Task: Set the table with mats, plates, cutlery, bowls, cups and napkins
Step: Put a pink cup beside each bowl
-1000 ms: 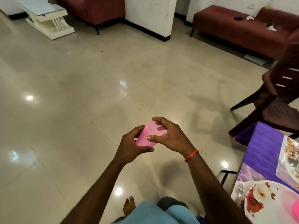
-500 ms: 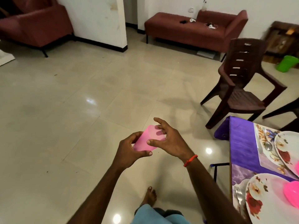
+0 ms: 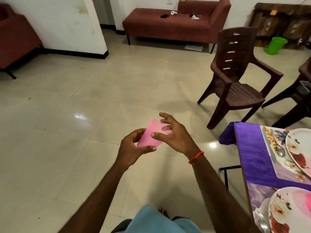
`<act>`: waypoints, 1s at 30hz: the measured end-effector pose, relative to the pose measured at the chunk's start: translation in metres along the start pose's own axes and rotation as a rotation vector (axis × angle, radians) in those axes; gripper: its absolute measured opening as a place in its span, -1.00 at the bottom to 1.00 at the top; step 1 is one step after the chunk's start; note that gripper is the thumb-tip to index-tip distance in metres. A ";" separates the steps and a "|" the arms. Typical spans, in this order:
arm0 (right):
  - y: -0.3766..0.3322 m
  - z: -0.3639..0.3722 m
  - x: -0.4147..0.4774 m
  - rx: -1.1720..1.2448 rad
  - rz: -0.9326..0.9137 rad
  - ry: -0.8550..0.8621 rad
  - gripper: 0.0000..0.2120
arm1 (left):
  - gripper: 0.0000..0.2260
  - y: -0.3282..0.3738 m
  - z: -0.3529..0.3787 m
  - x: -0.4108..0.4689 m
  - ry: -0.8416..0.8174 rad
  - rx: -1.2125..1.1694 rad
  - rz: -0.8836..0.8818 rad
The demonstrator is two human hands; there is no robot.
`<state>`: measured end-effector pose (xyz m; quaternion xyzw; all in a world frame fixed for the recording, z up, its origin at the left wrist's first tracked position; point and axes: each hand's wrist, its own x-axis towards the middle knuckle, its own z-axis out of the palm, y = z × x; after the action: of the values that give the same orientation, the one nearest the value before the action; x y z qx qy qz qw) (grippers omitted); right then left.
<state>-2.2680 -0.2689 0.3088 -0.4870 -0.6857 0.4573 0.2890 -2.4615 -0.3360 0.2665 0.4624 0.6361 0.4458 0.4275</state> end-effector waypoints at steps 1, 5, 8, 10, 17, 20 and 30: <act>0.003 -0.002 0.004 -0.002 0.011 -0.001 -0.18 | -0.30 0.000 0.001 0.007 -0.019 0.013 0.003; 0.017 -0.009 0.015 -0.008 0.050 -0.016 -0.21 | -0.34 0.000 0.005 0.032 -0.076 0.051 0.021; 0.025 -0.017 0.028 -0.022 0.080 0.035 -0.22 | -0.33 0.002 0.011 0.060 -0.146 0.069 0.027; 0.027 -0.023 0.038 -0.030 0.097 0.094 -0.21 | -0.31 0.005 0.016 0.080 -0.185 0.079 0.035; 0.022 -0.052 0.090 -0.076 0.180 0.274 -0.18 | -0.34 0.025 0.037 0.169 -0.344 0.093 0.092; 0.019 -0.062 0.107 -0.103 0.212 0.334 -0.19 | -0.33 0.036 0.048 0.204 -0.417 0.105 0.131; 0.022 -0.081 0.094 -0.150 0.365 0.630 -0.26 | -0.27 0.060 0.100 0.252 -0.706 0.192 0.318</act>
<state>-2.2244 -0.1513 0.3175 -0.7379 -0.4966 0.2776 0.3631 -2.4057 -0.0639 0.2669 0.7177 0.4093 0.2586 0.5006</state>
